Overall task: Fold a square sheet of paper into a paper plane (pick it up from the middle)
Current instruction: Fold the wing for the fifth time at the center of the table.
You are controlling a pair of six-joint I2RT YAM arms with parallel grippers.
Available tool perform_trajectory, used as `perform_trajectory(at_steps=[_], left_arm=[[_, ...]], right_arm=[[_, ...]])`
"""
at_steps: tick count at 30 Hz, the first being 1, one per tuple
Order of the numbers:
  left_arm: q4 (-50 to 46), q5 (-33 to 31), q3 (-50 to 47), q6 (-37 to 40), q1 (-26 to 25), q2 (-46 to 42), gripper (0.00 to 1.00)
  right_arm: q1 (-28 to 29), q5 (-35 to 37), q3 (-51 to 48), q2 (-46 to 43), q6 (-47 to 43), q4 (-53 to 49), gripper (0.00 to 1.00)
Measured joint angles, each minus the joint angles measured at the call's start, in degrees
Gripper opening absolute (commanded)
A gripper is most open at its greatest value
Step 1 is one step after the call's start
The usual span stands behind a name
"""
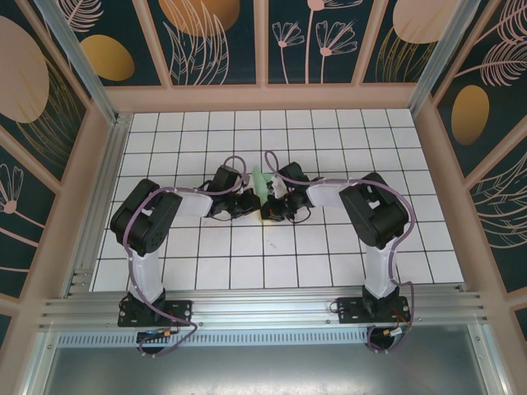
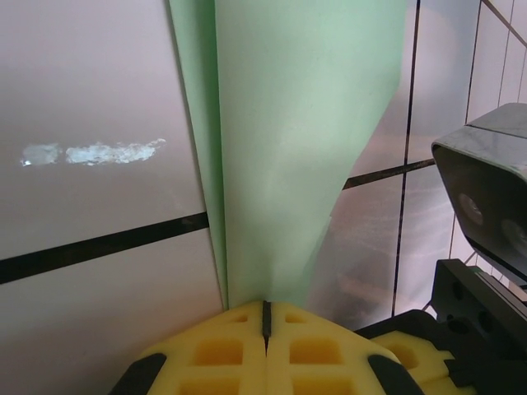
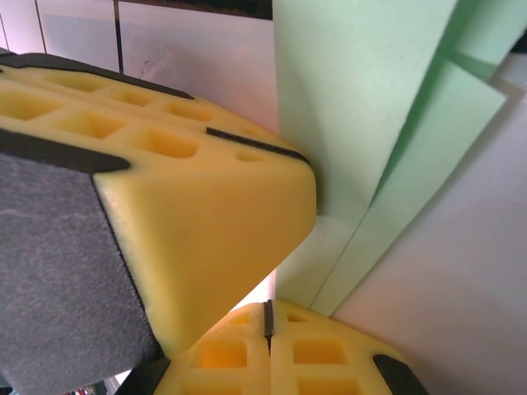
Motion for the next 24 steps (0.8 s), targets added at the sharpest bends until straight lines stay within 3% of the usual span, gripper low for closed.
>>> perform_trajectory(at_steps=[8,24], left_arm=[[-1.79,-1.09,1.68,-1.36,0.26,0.39,0.07],[-8.92,-7.45,14.64,-0.09,3.3,7.13,0.07]], right_arm=[[0.02,0.04,0.61,0.35,-0.15,-0.98,0.0],[0.02,0.04,0.66,0.52,-0.15,-1.14,0.0]])
